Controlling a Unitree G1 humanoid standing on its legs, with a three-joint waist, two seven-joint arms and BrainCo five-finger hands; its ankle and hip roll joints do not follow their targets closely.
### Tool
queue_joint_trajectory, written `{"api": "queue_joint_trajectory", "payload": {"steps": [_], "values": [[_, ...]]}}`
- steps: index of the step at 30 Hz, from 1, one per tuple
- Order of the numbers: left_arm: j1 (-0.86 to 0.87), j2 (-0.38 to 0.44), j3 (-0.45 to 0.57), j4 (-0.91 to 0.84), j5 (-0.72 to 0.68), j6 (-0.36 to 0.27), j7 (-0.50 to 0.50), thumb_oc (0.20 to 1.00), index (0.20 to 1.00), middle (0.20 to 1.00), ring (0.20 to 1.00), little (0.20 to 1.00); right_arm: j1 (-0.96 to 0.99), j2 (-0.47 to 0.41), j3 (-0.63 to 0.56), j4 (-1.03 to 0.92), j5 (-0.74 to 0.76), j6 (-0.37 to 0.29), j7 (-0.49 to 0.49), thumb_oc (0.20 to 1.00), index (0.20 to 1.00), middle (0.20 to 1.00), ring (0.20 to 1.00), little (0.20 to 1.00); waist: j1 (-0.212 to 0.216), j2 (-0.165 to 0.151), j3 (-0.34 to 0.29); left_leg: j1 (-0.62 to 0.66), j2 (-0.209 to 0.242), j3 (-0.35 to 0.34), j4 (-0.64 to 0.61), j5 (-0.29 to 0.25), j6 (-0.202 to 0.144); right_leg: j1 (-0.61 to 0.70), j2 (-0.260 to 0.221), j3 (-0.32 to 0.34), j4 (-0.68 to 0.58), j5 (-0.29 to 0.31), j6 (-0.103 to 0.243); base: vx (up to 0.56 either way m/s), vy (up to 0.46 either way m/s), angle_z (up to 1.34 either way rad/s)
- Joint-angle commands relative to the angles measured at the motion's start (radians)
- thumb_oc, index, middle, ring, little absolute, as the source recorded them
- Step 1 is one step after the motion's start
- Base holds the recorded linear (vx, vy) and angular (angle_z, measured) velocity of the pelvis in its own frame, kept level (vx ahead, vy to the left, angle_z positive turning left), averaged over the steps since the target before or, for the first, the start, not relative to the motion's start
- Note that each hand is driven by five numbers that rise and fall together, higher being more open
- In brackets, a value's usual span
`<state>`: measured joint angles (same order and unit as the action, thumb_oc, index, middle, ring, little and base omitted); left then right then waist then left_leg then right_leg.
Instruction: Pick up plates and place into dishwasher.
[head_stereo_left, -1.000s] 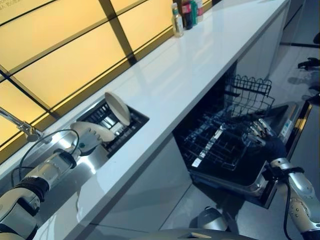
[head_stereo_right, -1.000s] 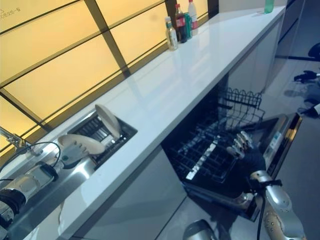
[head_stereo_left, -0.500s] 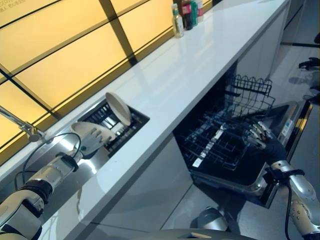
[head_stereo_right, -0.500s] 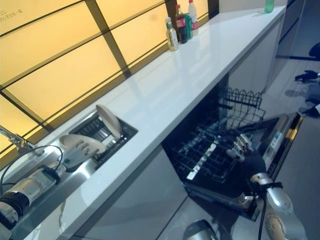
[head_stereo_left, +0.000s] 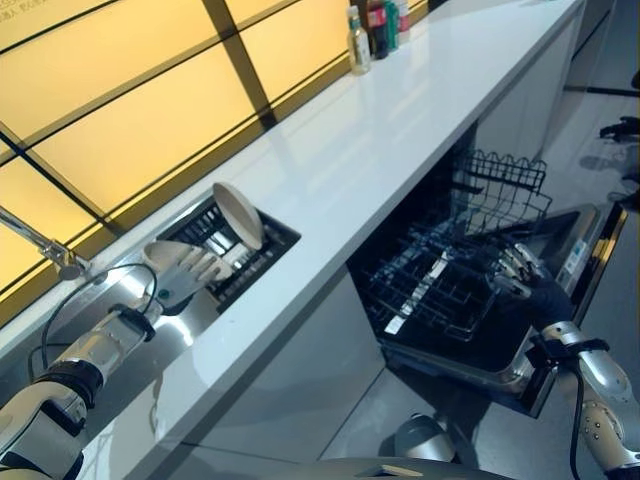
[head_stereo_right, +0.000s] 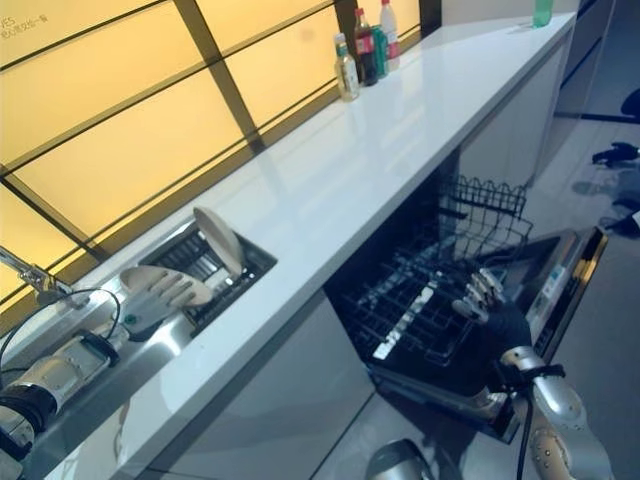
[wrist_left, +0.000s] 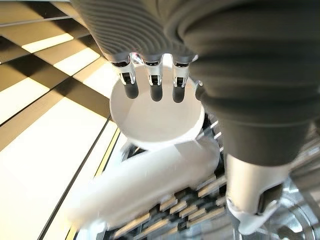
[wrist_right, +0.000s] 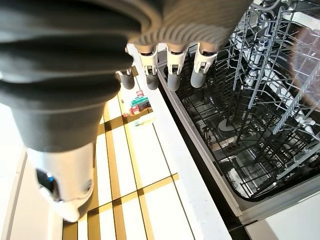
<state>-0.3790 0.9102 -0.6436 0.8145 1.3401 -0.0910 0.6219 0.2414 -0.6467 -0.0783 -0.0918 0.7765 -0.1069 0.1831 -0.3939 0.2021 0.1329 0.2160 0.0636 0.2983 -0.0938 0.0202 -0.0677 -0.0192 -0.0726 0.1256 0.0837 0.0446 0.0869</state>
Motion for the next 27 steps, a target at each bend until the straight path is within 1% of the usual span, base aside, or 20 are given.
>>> {"api": "queue_joint_trajectory", "payload": {"steps": [1,4,5,8,12,15,19,20,21,22,23,27], "values": [[0.008,0.064,0.114,0.030,-0.021,0.087,-0.014,1.000,1.000,1.000,1.000,1.000,0.001,0.000,0.004,-0.125,0.005,-0.033,-0.005,1.000,1.000,1.000,1.000,1.000,0.016,-0.062,-0.047,-0.096,0.014,-0.046,0.104,-0.045,0.005,-0.015,-0.062,-0.010,0.047,-0.080,0.092,0.00,0.000,0.00],[0.017,0.057,0.113,0.037,-0.016,0.104,-0.033,1.000,1.000,1.000,1.000,1.000,0.003,-0.002,0.007,-0.133,0.005,-0.032,-0.013,1.000,1.000,1.000,1.000,1.000,0.017,-0.064,-0.045,-0.098,0.015,-0.050,0.104,-0.043,0.004,-0.015,-0.062,-0.012,0.048,-0.081,0.092,0.00,0.000,0.00],[0.024,0.050,0.110,0.045,-0.008,0.137,-0.032,1.000,1.000,1.000,1.000,1.000,0.000,-0.002,0.011,-0.136,0.006,-0.032,-0.020,1.000,1.000,1.000,1.000,1.000,0.018,-0.066,-0.043,-0.098,0.015,-0.052,0.104,-0.042,0.004,-0.014,-0.063,-0.014,0.048,-0.081,0.091,0.00,0.000,0.00],[0.020,0.036,0.111,0.072,0.016,0.205,-0.044,1.000,1.000,1.000,1.000,1.000,-0.007,0.006,0.022,-0.130,-0.004,-0.033,-0.030,1.000,1.000,1.000,1.000,1.000,0.021,-0.070,-0.046,-0.098,0.017,-0.055,0.100,-0.040,0.004,-0.012,-0.063,-0.015,0.045,-0.080,0.092,0.00,0.000,0.00],[0.017,0.019,0.122,0.103,0.029,0.271,-0.057,1.000,1.000,1.000,1.000,1.000,-0.009,0.009,0.023,-0.132,-0.006,-0.029,-0.028,1.000,1.000,1.000,1.000,1.000,0.020,-0.074,-0.042,-0.098,0.019,-0.056,0.101,-0.038,0.003,-0.013,-0.062,-0.013,0.047,-0.079,0.092,0.00,0.000,0.00],[0.011,0.000,0.131,0.125,0.046,0.306,-0.052,1.000,1.000,1.000,1.000,1.000,-0.012,0.016,0.025,-0.131,-0.011,-0.026,-0.027,1.000,1.000,1.000,1.000,1.000,0.019,-0.077,-0.043,-0.100,0.020,-0.056,0.102,-0.037,0.002,-0.015,-0.060,-0.010,0.047,-0.078,0.091,0.00,0.000,0.00],[0.004,-0.009,0.131,0.128,0.043,0.327,-0.064,1.000,1.000,1.000,1.000,1.000,-0.007,0.012,0.021,-0.128,-0.008,-0.026,-0.017,1.000,1.000,1.000,1.000,1.000,0.016,-0.078,-0.041,-0.100,0.021,-0.057,0.104,-0.035,0.000,-0.015,-0.061,-0.008,0.050,-0.080,0.090,0.00,0.000,0.00],[0.001,-0.013,0.130,0.124,0.046,0.332,-0.072,0.915,0.915,0.915,0.915,0.915,-0.007,0.011,0.020,-0.131,-0.009,-0.023,-0.018,1.000,1.000,1.000,1.000,1.000,0.015,-0.077,-0.040,-0.100,0.021,-0.057,0.104,-0.034,0.000,-0.015,-0.061,-0.006,0.051,-0.080,0.090,0.00,0.000,0.00],[-0.004,-0.017,0.128,0.126,0.049,0.336,-0.079,0.617,0.617,0.617,0.617,0.617,-0.008,0.007,0.020,-0.134,-0.006,-0.019,-0.020,1.000,1.000,1.000,1.000,1.000,0.014,-0.077,-0.040,-0.100,0.021,-0.058,0.104,-0.034,0.000,-0.015,-0.061,-0.006,0.052,-0.080,0.090,0.00,0.000,0.00],[-0.006,-0.019,0.127,0.126,0.051,0.336,-0.084,0.514,0.514,0.514,0.514,0.514,-0.007,0.006,0.019,-0.134,-0.006,-0.017,-0.019,1.000,1.000,1.000,1.000,1.000,0.013,-0.077,-0.040,-0.100,0.021,-0.058,0.104,-0.033,-0.001,-0.015,-0.061,-0.006,0.052,-0.081,0.090,0.00,0.000,0.00],[-0.010,-0.022,0.125,0.127,0.051,0.334,-0.094,0.200,0.200,0.200,0.200,0.200,-0.005,0.004,0.020,-0.135,-0.009,-0.016,-0.019,1.000,1.000,1.000,1.000,1.000,0.012,-0.075,-0.040,-0.100,0.021,-0.057,0.104,-0.032,-0.002,-0.015,-0.061,-0.005,0.054,-0.082,0.090,0.00,0.000,0.00],[-0.020,-0.033,0.118,0.138,0.026,0.333,-0.110,0.200,0.200,0.200,0.200,0.200,-0.004,-0.007,0.011,-0.136,-0.004,-0.006,-0.017,1.000,1.000,1.000,1.000,1.000,0.008,-0.073,-0.038,-0.097,0.022,-0.055,0.103,-0.030,-0.003,-0.013,-0.063,-0.006,0.056,-0.082,0.090,0.00,0.000,0.00]]}}
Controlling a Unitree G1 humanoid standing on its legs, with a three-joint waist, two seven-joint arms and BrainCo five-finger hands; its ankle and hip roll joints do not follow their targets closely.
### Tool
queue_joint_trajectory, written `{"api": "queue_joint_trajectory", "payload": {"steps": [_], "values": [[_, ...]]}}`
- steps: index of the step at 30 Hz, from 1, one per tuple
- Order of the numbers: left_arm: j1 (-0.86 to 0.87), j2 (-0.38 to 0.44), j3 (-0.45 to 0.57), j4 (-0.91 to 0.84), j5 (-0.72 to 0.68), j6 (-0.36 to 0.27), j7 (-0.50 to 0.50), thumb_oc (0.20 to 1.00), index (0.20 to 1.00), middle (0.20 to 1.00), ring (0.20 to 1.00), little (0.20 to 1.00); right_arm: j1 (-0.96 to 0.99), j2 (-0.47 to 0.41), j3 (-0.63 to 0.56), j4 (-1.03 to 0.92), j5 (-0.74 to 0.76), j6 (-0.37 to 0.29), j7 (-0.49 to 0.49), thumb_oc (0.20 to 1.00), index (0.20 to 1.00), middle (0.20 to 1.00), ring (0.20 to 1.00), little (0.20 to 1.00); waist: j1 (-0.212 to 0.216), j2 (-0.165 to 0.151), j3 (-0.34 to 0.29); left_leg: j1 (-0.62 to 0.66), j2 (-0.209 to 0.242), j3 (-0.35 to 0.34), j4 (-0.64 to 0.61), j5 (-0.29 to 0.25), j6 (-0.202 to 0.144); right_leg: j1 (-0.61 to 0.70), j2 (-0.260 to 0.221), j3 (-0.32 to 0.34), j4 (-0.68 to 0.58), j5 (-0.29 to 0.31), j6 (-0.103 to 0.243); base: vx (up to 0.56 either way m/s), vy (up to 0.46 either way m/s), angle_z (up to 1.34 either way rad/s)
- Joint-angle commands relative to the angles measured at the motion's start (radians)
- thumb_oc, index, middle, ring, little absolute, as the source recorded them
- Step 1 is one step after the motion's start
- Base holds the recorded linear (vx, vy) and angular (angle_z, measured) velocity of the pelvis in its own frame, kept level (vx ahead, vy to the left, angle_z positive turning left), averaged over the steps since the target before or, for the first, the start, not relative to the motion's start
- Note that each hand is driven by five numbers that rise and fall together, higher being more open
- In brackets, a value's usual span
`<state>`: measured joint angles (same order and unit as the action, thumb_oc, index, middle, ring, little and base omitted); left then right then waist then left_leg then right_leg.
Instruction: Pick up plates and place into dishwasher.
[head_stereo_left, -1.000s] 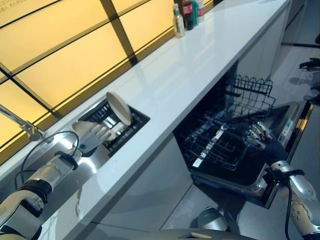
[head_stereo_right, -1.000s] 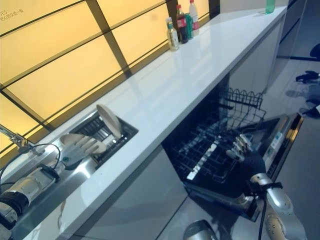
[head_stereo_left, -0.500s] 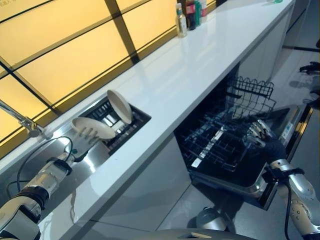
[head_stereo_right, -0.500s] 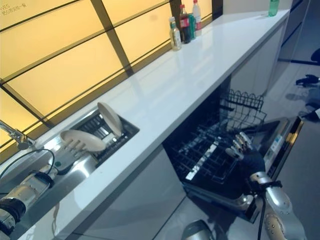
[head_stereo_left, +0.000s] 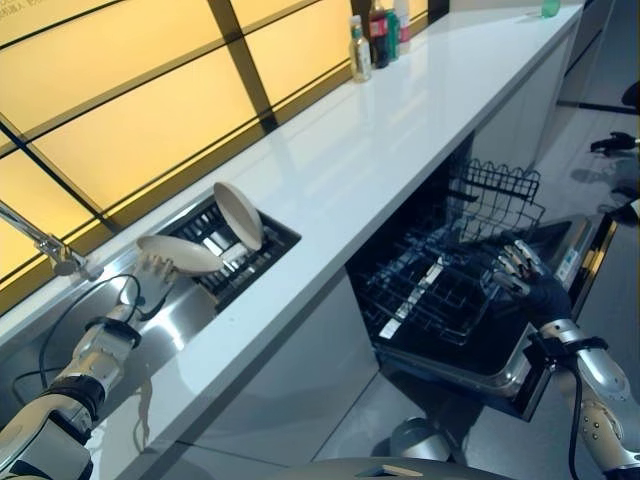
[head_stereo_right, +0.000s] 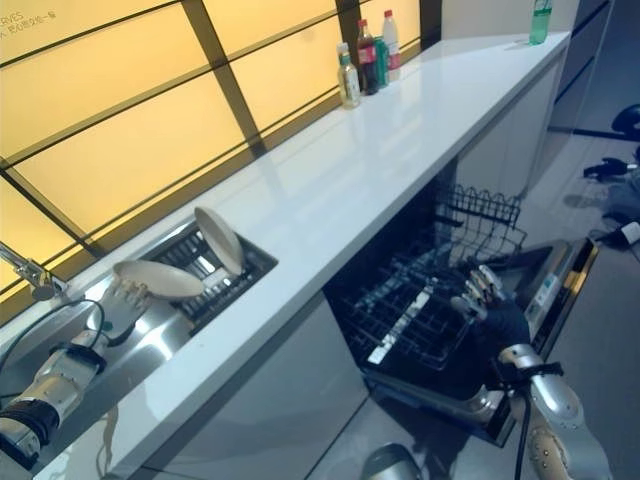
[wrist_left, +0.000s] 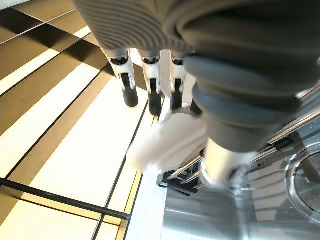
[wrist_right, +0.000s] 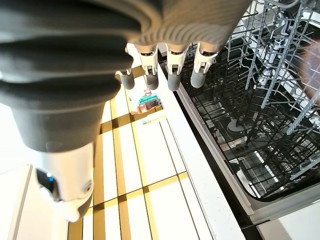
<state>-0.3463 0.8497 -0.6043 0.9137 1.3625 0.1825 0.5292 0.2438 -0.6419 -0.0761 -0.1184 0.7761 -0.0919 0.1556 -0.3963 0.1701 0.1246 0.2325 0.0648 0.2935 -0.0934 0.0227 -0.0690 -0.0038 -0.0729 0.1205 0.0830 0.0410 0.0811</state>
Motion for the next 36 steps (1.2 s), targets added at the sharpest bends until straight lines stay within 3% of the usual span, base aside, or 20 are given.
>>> {"api": "queue_joint_trajectory", "payload": {"steps": [1,21,22,24,25,26,32,36], "values": [[-0.053,0.025,0.079,0.042,0.001,0.056,-0.014,0.200,0.200,0.200,0.200,0.200,-0.004,-0.012,0.005,-0.111,-0.003,-0.018,0.012,1.000,1.000,1.000,1.000,1.000,0.009,-0.041,-0.029,-0.112,0.021,-0.049,0.102,-0.032,-0.003,-0.028,-0.064,-0.002,0.056,-0.078,0.096,0.00,0.000,0.00],[-0.035,-0.009,0.059,0.081,-0.031,0.061,0.071,0.200,0.200,0.200,0.200,0.200,0.013,-0.010,-0.023,-0.113,-0.002,-0.004,0.040,1.000,1.000,1.000,1.000,1.000,-0.006,-0.044,-0.028,-0.108,0.022,-0.047,0.111,-0.035,-0.005,-0.022,-0.065,0.011,0.055,-0.078,0.100,0.00,0.000,0.00],[-0.037,-0.010,0.060,0.082,-0.033,0.059,0.079,0.225,0.225,0.225,0.225,0.225,0.014,-0.006,-0.022,-0.115,-0.006,-0.006,0.041,1.000,1.000,1.000,1.000,1.000,-0.006,-0.045,-0.026,-0.109,0.022,-0.046,0.112,-0.035,-0.005,-0.023,-0.066,0.012,0.055,-0.079,0.100,0.00,0.000,0.00],[-0.038,-0.008,0.063,0.080,-0.045,0.054,0.099,0.555,0.555,0.555,0.555,0.555,0.020,-0.002,-0.022,-0.118,-0.008,-0.008,0.044,1.000,1.000,1.000,1.000,1.000,-0.006,-0.046,-0.026,-0.109,0.022,-0.048,0.112,-0.036,-0.005,-0.023,-0.066,0.011,0.057,-0.080,0.100,0.00,0.000,0.00],[-0.039,-0.003,0.064,0.079,-0.067,0.043,0.116,0.890,0.890,0.890,0.890,0.890,0.022,-0.001,-0.023,-0.119,-0.007,-0.010,0.044,1.000,1.000,1.000,1.000,1.000,-0.006,-0.047,-0.026,-0.109,0.022,-0.049,0.113,-0.037,-0.004,-0.023,-0.066,0.011,0.056,-0.080,0.100,0.00,0.000,0.00],[-0.038,0.001,0.065,0.075,-0.093,0.036,0.127,1.000,1.000,1.000,1.000,1.000,0.024,0.000,-0.024,-0.119,-0.005,-0.013,0.045,1.000,1.000,1.000,1.000,1.000,-0.005,-0.048,-0.027,-0.109,0.022,-0.050,0.113,-0.038,-0.004,-0.021,-0.066,0.009,0.055,-0.081,0.099,0.00,0.000,0.00],[-0.065,0.025,0.079,0.061,-0.221,-0.031,0.150,1.000,1.000,1.000,1.000,1.000,0.020,0.017,-0.013,-0.112,-0.002,-0.026,0.049,1.000,1.000,1.000,1.000,1.000,0.005,-0.057,-0.036,-0.109,0.027,-0.050,0.111,-0.042,-0.004,-0.017,-0.062,0.008,0.050,-0.083,0.099,0.00,0.000,0.00],[-0.065,0.037,0.107,0.046,-0.374,-0.138,0.213,1.000,1.000,1.000,1.000,1.000,0.025,0.034,0.002,-0.108,-0.011,-0.034,0.052,1.000,1.000,1.000,1.000,1.000,0.016,-0.063,-0.043,-0.108,0.030,-0.053,0.109,-0.045,-0.003,-0.011,-0.058,0.005,0.045,-0.085,0.097,-0.01,-0.002,0.01]]}}
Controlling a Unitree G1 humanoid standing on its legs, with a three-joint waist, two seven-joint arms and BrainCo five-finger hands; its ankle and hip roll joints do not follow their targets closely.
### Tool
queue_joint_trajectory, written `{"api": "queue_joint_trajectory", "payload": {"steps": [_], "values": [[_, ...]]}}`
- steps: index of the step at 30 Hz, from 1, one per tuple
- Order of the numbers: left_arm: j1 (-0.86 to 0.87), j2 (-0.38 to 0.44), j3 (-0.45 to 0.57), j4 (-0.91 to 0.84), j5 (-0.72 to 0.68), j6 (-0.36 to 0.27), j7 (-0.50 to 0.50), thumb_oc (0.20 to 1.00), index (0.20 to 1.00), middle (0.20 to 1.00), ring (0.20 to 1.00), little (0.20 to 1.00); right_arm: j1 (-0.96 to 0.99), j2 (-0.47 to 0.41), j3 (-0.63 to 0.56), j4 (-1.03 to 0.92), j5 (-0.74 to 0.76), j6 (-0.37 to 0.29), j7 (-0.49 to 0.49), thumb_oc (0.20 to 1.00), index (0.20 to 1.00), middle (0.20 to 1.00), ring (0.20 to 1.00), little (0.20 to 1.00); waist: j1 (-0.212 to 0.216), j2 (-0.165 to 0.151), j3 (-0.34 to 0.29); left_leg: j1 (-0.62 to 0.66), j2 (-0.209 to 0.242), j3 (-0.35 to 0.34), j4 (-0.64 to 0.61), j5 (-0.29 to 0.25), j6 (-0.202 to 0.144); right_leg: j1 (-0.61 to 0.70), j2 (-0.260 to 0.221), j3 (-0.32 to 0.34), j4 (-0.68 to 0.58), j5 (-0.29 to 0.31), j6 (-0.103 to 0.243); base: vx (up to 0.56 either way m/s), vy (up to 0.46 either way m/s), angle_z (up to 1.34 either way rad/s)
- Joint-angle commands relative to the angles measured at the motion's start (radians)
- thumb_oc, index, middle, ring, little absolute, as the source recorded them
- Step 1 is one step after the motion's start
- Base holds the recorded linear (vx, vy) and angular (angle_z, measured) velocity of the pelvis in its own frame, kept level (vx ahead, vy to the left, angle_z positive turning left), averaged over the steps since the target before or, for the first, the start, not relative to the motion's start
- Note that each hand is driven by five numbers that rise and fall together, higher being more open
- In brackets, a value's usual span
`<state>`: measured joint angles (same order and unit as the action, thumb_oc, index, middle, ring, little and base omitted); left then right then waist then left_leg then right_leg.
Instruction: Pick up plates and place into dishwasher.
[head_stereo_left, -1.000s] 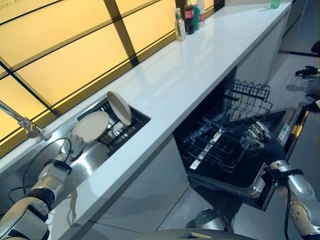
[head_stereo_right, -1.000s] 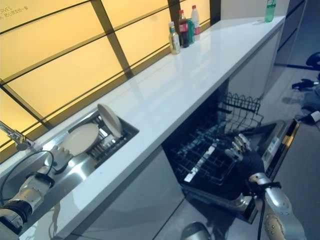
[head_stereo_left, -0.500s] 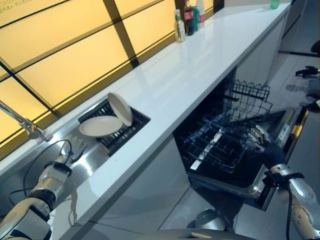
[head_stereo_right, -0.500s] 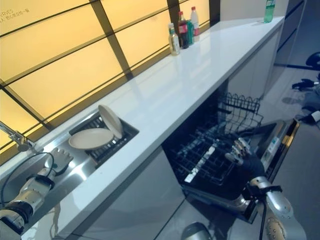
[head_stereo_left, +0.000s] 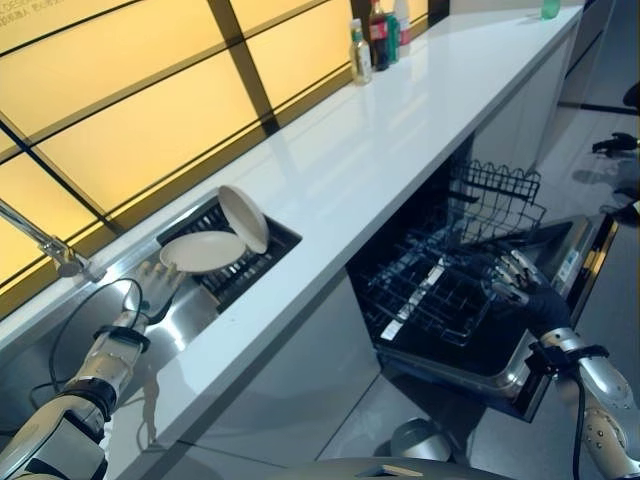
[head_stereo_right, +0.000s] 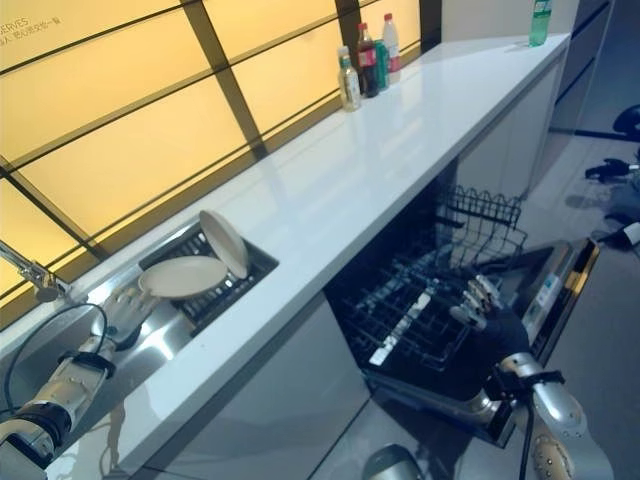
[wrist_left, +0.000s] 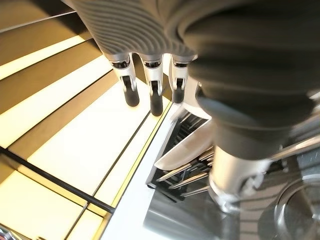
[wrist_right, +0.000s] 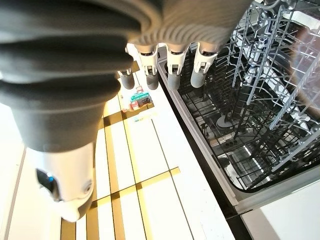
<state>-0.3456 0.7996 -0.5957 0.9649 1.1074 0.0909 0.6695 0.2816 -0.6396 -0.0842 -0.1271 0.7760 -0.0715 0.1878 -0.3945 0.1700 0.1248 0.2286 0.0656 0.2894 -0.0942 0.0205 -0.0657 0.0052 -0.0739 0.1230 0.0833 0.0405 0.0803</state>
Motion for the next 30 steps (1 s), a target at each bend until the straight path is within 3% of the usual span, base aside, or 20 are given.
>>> {"api": "queue_joint_trajectory", "payload": {"steps": [1,2,6,11,14,18,21,24,30], "values": [[-0.064,0.090,0.110,-0.020,-0.166,-0.080,0.084,1.000,1.000,1.000,1.000,1.000,-0.011,0.043,0.019,-0.098,-0.016,-0.061,0.019,1.000,1.000,1.000,1.000,1.000,0.019,-0.067,-0.046,-0.105,0.030,-0.050,0.109,-0.043,-0.005,-0.018,-0.056,0.002,0.042,-0.084,0.097,-0.04,-0.012,0.04],[-0.062,0.093,0.117,-0.028,-0.184,-0.097,0.088,1.000,1.000,1.000,1.000,1.000,-0.010,0.048,0.023,-0.097,-0.019,-0.065,0.017,1.000,1.000,1.000,1.000,1.000,0.022,-0.069,-0.047,-0.106,0.030,-0.051,0.108,-0.043,-0.005,-0.017,-0.055,0.001,0.040,-0.084,0.097,-0.06,-0.022,0.06],[-0.033,0.112,0.188,-0.113,-0.334,-0.261,0.117,1.000,1.000,1.000,1.000,1.000,0.003,0.070,0.041,-0.099,-0.016,-0.091,0.013,1.000,1.000,1.000,1.000,1.000,0.048,-0.085,-0.052,-0.115,0.034,-0.065,0.107,-0.045,-0.003,-0.013,-0.050,-0.008,0.031,-0.085,0.094,-0.08,-0.014,0.11],[0.041,0.108,0.347,-0.286,-0.536,-0.499,0.135,1.000,1.000,1.000,1.000,1.000,0.007,0.097,0.080,-0.096,-0.026,-0.161,0.008,1.000,1.000,1.000,1.000,1.000,0.094,-0.103,-0.060,-0.125,0.039,-0.086,0.108,-0.049,0.002,-0.007,-0.042,-0.020,0.019,-0.089,0.088,-0.10,0.027,0.10],[0.100,0.100,0.448,-0.442,-0.663,-0.580,0.068,1.000,1.000,1.000,1.000,1.000,-0.012,0.110,0.109,-0.097,-0.035,-0.198,-0.007,1.000,1.000,1.000,1.000,1.000,0.131,-0.117,-0.070,-0.136,0.041,-0.104,0.112,-0.053,0.005,-0.005,-0.037,-0.031,0.014,-0.093,0.085,-0.14,0.060,0.14],[0.108,0.077,0.490,-0.606,-0.714,-0.549,-0.005,1.000,1.000,1.000,1.000,1.000,-0.108,0.098,0.167,-0.063,-0.029,-0.234,-0.064,1.000,1.000,1.000,1.000,1.000,0.171,-0.138,-0.079,-0.139,0.048,-0.110,0.106,-0.052,0.007,0.002,-0.037,-0.057,0.013,-0.095,0.083,-0.15,0.101,0.18],[0.040,0.097,0.425,-0.661,-0.708,-0.473,-0.043,1.000,1.000,1.000,1.000,1.000,-0.185,0.069,0.200,-0.015,-0.043,-0.281,-0.124,1.000,1.000,1.000,1.000,1.000,0.181,-0.143,-0.090,-0.138,0.050,-0.075,0.080,-0.038,0.005,0.009,-0.044,-0.101,0.016,-0.096,0.086,-0.14,0.122,0.29],[-0.074,0.101,0.342,-0.607,-0.743,-0.406,-0.077,1.000,1.000,1.000,1.000,1.000,-0.276,0.041,0.235,0.071,-0.086,-0.297,-0.186,1.000,1.000,1.000,1.000,1.000,0.198,-0.149,-0.093,-0.146,0.037,-0.086,0.092,-0.048,0.015,0.006,-0.056,-0.122,0.032,-0.099,0.085,-0.12,0.161,0.52],[-0.145,0.049,0.312,-0.609,-0.732,-0.341,-0.119,1.000,1.000,1.000,1.000,1.000,-0.363,0.063,0.224,0.150,-0.155,-0.264,-0.264,1.000,1.000,1.000,1.000,1.000,0.229,-0.165,-0.089,-0.154,-0.013,-0.121,0.103,-0.078,0.050,-0.008,-0.089,-0.114,0.074,-0.060,0.111,-0.06,0.130,0.17]]}}
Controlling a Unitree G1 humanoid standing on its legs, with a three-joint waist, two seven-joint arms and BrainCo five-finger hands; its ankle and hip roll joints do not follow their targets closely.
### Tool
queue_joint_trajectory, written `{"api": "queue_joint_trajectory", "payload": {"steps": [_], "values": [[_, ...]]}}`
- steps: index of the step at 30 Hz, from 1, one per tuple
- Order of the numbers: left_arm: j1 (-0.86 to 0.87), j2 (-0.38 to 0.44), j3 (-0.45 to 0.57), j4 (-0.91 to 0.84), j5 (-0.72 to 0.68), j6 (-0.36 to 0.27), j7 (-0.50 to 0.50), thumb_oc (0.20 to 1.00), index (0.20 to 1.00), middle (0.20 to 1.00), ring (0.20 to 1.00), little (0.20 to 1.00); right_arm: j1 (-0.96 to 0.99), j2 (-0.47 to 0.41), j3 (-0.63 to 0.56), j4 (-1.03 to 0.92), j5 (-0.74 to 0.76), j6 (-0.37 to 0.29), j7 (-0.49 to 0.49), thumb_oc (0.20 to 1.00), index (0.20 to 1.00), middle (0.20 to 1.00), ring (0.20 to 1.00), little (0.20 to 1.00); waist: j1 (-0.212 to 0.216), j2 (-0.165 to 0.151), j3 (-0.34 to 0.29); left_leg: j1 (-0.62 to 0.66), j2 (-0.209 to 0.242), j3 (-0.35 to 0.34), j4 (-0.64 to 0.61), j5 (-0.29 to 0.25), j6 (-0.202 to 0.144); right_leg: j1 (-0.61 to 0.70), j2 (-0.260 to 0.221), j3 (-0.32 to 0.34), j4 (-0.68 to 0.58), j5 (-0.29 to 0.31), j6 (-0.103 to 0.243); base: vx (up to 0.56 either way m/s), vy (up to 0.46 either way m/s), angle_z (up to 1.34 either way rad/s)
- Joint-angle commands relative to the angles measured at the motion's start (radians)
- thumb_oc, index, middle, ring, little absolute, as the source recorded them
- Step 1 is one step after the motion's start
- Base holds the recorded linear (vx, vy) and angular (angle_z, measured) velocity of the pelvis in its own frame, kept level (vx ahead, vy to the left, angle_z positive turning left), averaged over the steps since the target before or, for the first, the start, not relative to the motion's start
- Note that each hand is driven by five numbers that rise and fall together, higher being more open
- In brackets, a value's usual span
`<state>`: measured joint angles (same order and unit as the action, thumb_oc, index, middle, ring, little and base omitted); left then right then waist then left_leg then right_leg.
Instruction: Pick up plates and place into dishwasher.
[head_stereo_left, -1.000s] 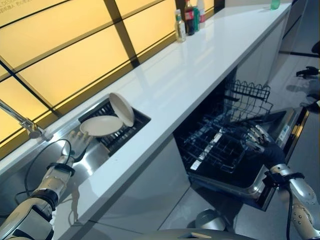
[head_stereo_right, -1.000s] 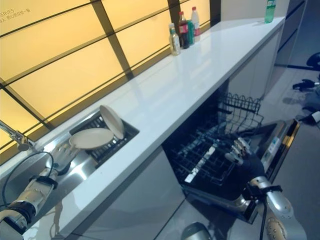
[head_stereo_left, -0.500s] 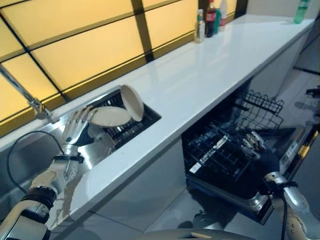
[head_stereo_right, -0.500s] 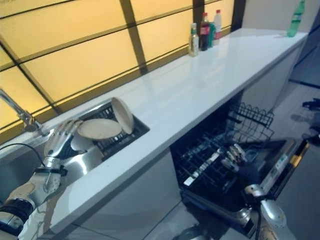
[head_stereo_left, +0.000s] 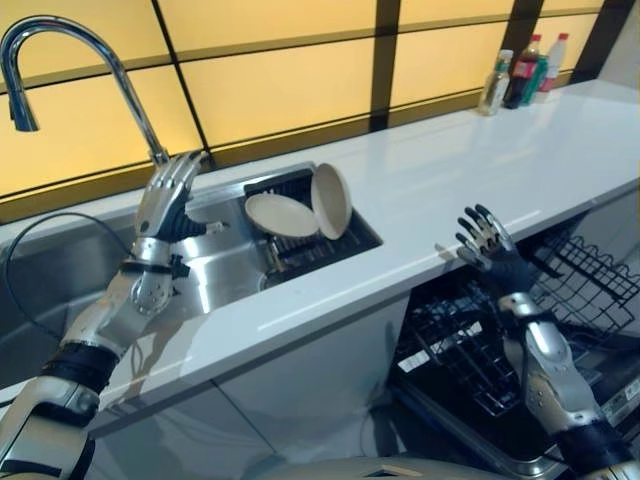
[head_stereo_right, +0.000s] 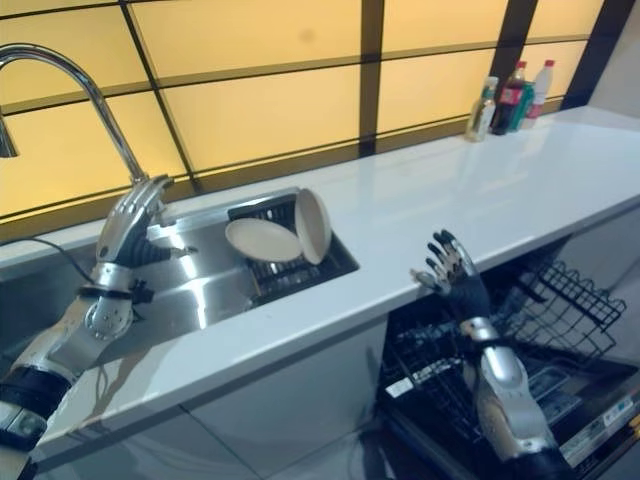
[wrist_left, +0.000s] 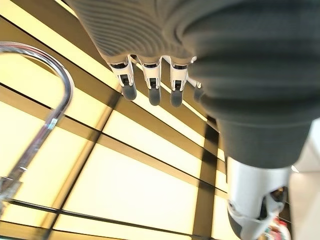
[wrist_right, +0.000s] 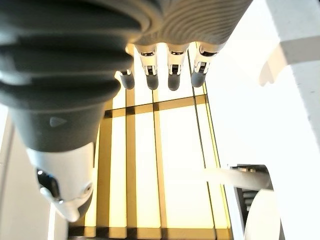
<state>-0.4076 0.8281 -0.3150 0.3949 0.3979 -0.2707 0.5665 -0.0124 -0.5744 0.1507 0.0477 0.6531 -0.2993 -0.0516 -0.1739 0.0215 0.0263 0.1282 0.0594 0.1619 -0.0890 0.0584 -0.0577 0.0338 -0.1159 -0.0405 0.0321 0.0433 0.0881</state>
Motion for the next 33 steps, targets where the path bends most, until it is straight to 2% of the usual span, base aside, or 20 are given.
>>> {"api": "queue_joint_trajectory", "payload": {"steps": [1,3,4,6,8,10,13,16,22,26,33], "values": [[-0.078,0.017,0.036,-0.045,-0.011,0.020,-0.022,1.000,1.000,1.000,1.000,1.000,-0.062,0.003,-0.018,-0.032,-0.035,-0.033,-0.021,1.000,1.000,1.000,1.000,1.000,0.008,-0.018,0.010,-0.055,-0.010,0.004,0.097,-0.118,0.047,-0.048,-0.050,0.055,0.149,-0.057,0.108,-0.03,0.102,0.10],[-0.056,0.008,0.054,-0.081,0.030,0.031,-0.035,1.000,1.000,1.000,1.000,1.000,-0.024,0.022,-0.054,-0.053,-0.045,-0.021,0.010,1.000,1.000,1.000,1.000,1.000,-0.009,-0.021,0.023,-0.052,-0.019,-0.009,0.089,-0.123,0.064,-0.111,-0.041,0.103,0.254,-0.018,0.121,0.01,0.064,0.13],[-0.053,0.008,0.059,-0.092,0.027,0.044,-0.043,1.000,1.000,1.000,1.000,1.000,-0.007,0.026,-0.070,-0.058,-0.042,-0.018,0.033,1.000,1.000,1.000,1.000,1.000,-0.018,-0.026,0.029,-0.051,-0.021,-0.010,0.085,-0.121,0.063,-0.122,-0.041,0.115,0.238,-0.012,0.121,0.03,-0.015,0.23],[-0.072,0.007,0.047,-0.089,0.032,0.061,-0.032,1.000,1.000,1.000,1.000,1.000,0.007,0.031,-0.084,-0.057,-0.027,-0.034,0.058,1.000,1.000,1.000,1.000,1.000,-0.029,-0.036,0.039,-0.071,-0.020,-0.014,0.089,-0.120,0.048,-0.124,-0.036,0.138,0.123,-0.027,0.117,-0.02,-0.066,0.24],[-0.123,0.024,0.021,-0.059,0.036,0.055,0.012,1.000,1.000,1.000,1.000,1.000,-0.015,0.025,-0.095,-0.040,0.024,-0.066,0.076,1.000,1.000,1.000,1.000,1.000,-0.039,-0.046,0.076,-0.113,-0.004,-0.014,0.097,-0.116,0.039,-0.173,-0.015,0.183,0.119,-0.014,0.117,-0.19,-0.113,0.15],[-0.183,0.032,0.021,-0.030,0.050,0.049,0.035,1.000,1.000,1.000,1.000,1.000,-0.051,0.023,-0.117,-0.031,0.063,-0.091,0.089,1.000,1.000,1.000,1.000,1.000,-0.040,-0.053,0.127,-0.171,0.023,-0.007,0.099,-0.091,0.029,-0.225,0.011,0.186,0.134,-0.029,0.100,-0.34,-0.161,0.28],[-0.302,0.072,0.000,0.029,0.033,0.037,0.043,1.000,1.000,1.000,1.000,1.000,-0.087,0.014,-0.154,-0.086,0.086,-0.077,0.070,1.000,1.000,1.000,1.000,1.000,-0.048,-0.059,0.189,-0.278,0.036,-0.018,0.138,-0.058,0.020,-0.295,0.044,0.197,0.156,-0.032,0.069,-0.23,-0.093,0.30],[-0.332,0.086,-0.007,0.034,0.042,0.047,0.051,1.000,1.000,1.000,1.000,1.000,-0.065,0.001,-0.192,-0.157,0.081,-0.059,0.046,1.000,1.000,1.000,1.000,1.000,-0.055,-0.058,0.222,-0.333,0.044,-0.032,0.169,-0.036,0.011,-0.333,0.054,0.187,0.179,-0.035,0.049,-0.05,-0.029,0.26],[-0.325,0.107,-0.016,0.059,0.110,0.071,0.043,1.000,1.000,1.000,1.000,1.000,-0.017,-0.027,-0.263,-0.165,0.095,-0.047,0.095,1.000,1.000,1.000,1.000,1.000,-0.088,-0.044,0.231,-0.326,0.053,-0.040,0.160,-0.025,-0.007,-0.331,0.051,0.183,0.175,-0.042,0.037,0.06,0.026,-0.03],[-0.358,0.174,-0.058,0.117,0.183,0.074,0.016,1.000,1.000,1.000,1.000,1.000,0.018,-0.058,-0.309,-0.168,0.112,-0.024,0.137,1.000,1.000,1.000,1.000,1.000,-0.123,-0.027,0.218,-0.297,0.058,-0.007,0.140,-0.025,-0.015,-0.319,0.041,0.192,0.167,-0.045,0.042,0.09,0.057,-0.04],[-0.427,0.218,-0.113,0.211,0.238,0.080,-0.072,1.000,1.000,1.000,1.000,1.000,0.029,-0.106,-0.363,-0.150,0.113,0.025,0.186,1.000,1.000,1.000,1.000,1.000,-0.167,0.008,0.200,-0.257,0.052,0.038,0.129,-0.036,-0.019,-0.307,0.028,0.219,0.172,-0.055,0.053,0.11,0.074,-0.14]]}}
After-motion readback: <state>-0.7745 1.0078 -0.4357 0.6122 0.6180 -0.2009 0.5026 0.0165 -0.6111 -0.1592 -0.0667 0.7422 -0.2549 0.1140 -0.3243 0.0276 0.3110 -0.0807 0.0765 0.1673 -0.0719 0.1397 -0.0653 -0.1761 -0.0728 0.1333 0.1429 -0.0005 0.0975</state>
